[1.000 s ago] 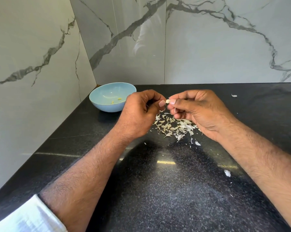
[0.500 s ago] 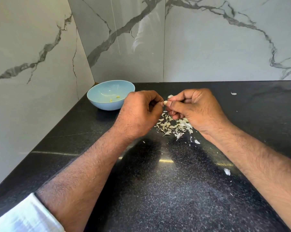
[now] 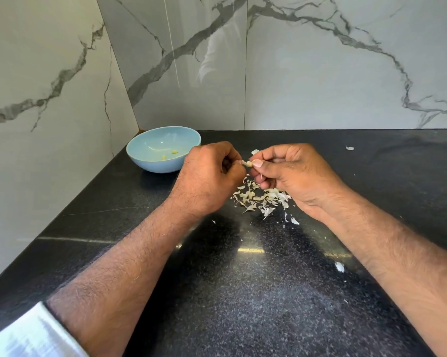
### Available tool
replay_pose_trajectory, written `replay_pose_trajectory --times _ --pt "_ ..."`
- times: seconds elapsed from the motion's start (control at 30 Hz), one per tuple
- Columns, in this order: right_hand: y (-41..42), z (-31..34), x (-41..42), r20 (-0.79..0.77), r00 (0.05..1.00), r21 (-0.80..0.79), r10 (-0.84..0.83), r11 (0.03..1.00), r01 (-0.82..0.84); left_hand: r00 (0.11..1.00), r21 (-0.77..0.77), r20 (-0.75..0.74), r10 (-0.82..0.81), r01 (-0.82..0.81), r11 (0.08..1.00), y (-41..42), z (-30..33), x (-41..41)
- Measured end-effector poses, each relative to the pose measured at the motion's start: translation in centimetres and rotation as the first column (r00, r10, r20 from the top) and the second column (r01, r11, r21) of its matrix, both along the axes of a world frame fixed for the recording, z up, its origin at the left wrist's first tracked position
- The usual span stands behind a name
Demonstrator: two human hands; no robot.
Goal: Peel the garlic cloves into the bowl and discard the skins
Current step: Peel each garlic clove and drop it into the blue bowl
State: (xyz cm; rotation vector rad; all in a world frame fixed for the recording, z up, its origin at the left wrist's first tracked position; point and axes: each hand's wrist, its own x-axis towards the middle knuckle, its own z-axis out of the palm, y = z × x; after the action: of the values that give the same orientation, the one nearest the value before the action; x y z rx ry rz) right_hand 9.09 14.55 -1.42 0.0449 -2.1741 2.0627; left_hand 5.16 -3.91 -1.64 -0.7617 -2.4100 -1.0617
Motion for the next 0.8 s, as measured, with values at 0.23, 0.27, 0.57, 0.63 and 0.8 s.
replay_pose_trajectory --times 0.23,0.27,0.57,0.63,0.8 --pt "1.5 2.1 0.7 0.093 0.934 -0.328 0.344 0.896 -0.298 0.993 0.025 0.098 0.063 -0.065 0.998 -1.4 0.0 -1.0" --pt "1.6 2.1 0.7 0.09 0.93 -0.342 0.356 0.888 -0.307 0.992 0.039 0.108 0.067 -0.072 0.997 -1.5 0.0 -1.1" --pt "1.8 1.1 0.2 0.137 0.957 -0.312 0.257 0.928 -0.205 0.954 0.361 0.129 -0.27 0.208 0.909 -0.4 -0.1 -0.3" --pt "1.7 0.9 0.1 0.126 0.965 -0.309 0.23 0.934 -0.182 0.939 0.392 0.103 -0.327 0.264 0.881 -0.3 -0.3 -0.3" --pt "1.3 0.6 -0.1 0.087 0.979 -0.265 0.183 0.952 -0.154 0.946 0.379 0.079 -0.314 0.263 0.887 -0.2 -0.4 -0.3"
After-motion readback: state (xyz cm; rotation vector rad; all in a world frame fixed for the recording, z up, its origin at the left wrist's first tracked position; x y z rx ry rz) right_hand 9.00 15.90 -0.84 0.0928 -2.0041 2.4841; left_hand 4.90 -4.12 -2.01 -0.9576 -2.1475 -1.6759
